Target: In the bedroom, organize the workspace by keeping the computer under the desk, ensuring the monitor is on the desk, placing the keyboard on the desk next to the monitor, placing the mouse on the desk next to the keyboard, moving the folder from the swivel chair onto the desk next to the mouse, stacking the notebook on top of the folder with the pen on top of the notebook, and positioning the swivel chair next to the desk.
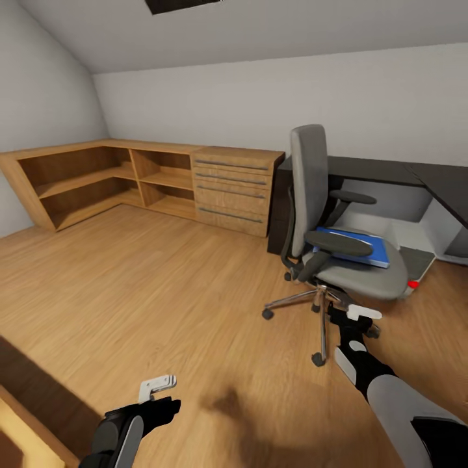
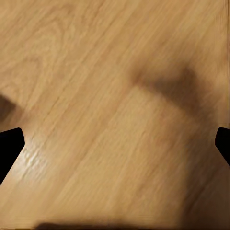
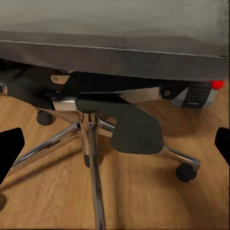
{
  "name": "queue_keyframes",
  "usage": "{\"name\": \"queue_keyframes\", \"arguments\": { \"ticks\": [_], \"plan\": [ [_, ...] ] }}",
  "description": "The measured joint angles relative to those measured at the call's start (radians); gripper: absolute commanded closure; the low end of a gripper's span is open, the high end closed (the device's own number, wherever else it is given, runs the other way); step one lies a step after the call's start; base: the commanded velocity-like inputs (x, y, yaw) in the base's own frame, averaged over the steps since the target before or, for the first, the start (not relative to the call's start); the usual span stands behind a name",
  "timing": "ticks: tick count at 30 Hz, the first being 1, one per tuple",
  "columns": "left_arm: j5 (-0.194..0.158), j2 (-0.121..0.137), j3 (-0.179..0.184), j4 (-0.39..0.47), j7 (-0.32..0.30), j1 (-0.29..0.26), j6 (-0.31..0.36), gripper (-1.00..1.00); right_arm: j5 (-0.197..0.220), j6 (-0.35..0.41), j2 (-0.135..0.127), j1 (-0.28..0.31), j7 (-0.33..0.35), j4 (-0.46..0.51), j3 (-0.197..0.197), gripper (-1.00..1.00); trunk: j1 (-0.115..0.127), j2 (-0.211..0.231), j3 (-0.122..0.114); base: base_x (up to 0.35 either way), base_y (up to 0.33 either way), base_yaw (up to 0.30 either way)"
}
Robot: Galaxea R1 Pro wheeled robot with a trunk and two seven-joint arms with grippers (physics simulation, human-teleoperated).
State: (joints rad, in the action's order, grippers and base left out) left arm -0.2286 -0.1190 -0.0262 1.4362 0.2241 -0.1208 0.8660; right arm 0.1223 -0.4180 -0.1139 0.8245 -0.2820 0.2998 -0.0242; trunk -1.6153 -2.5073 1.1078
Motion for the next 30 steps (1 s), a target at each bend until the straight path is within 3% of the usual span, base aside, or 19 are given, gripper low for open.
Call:
{"name": "queue_keyframes", "arguments": {
  "ticks": [30],
  "plan": [
    [0.002, 0.000, 0.000, -0.011, 0.004, 0.000, 0.000, -1.00, 0.009, 0.000, -0.003, -0.001, -0.003, -0.002, -0.003, -1.00, 0.000, 0.000, -0.029, -0.007, 0.000, -0.224]
  ]
}}
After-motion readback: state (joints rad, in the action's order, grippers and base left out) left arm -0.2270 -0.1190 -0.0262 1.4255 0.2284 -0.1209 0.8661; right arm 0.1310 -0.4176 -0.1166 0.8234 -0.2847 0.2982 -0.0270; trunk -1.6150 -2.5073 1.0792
